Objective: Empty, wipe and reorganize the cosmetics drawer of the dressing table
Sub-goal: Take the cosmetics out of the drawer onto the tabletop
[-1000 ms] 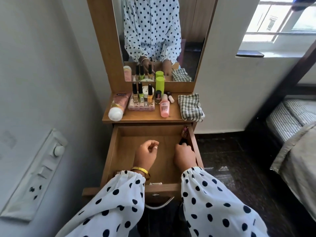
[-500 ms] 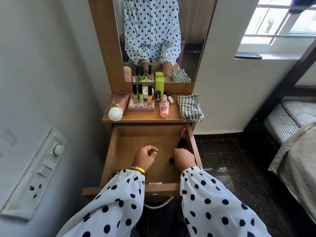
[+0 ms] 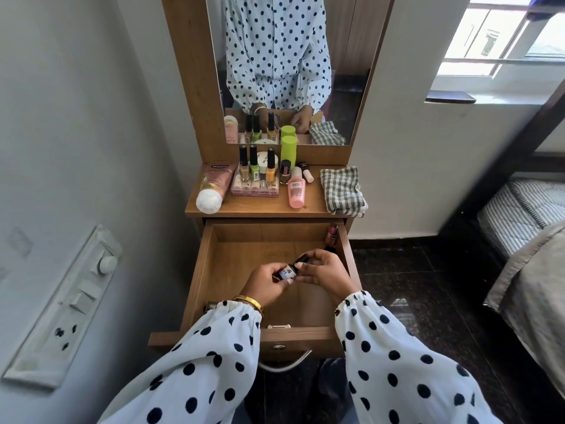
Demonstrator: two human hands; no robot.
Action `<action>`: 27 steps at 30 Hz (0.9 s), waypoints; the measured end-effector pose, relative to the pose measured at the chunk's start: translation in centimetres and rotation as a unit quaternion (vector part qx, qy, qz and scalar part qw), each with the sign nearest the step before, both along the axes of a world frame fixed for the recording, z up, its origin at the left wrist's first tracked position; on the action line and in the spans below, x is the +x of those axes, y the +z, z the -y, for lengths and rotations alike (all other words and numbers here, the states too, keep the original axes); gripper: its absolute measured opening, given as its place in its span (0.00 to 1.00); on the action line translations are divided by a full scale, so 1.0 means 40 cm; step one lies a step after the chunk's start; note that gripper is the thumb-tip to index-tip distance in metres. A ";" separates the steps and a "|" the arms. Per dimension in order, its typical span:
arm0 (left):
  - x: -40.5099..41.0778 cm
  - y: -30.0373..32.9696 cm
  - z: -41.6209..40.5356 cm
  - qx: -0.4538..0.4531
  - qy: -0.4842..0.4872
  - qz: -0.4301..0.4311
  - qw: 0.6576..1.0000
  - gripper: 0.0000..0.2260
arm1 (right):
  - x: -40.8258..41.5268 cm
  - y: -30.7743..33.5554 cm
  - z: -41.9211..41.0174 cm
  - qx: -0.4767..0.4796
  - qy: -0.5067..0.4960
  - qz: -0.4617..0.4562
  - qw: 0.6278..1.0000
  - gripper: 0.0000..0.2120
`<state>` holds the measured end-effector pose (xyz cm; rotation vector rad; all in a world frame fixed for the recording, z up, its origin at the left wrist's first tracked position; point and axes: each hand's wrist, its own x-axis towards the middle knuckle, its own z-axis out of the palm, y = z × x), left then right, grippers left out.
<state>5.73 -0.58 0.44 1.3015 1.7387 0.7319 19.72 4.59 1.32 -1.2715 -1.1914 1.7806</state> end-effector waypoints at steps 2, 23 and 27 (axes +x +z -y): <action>0.000 0.003 -0.002 0.002 0.016 0.004 1.000 0.19 | 0.004 -0.015 -0.010 0.088 -0.020 0.140 0.986 0.04; -0.021 0.000 -0.011 -0.010 0.100 0.084 0.991 0.19 | 0.014 -0.046 -0.010 0.185 0.091 0.504 0.839 0.11; -0.024 0.007 -0.008 -0.016 0.134 0.131 0.982 0.20 | 0.002 -0.003 -0.007 0.066 0.001 0.239 0.969 0.08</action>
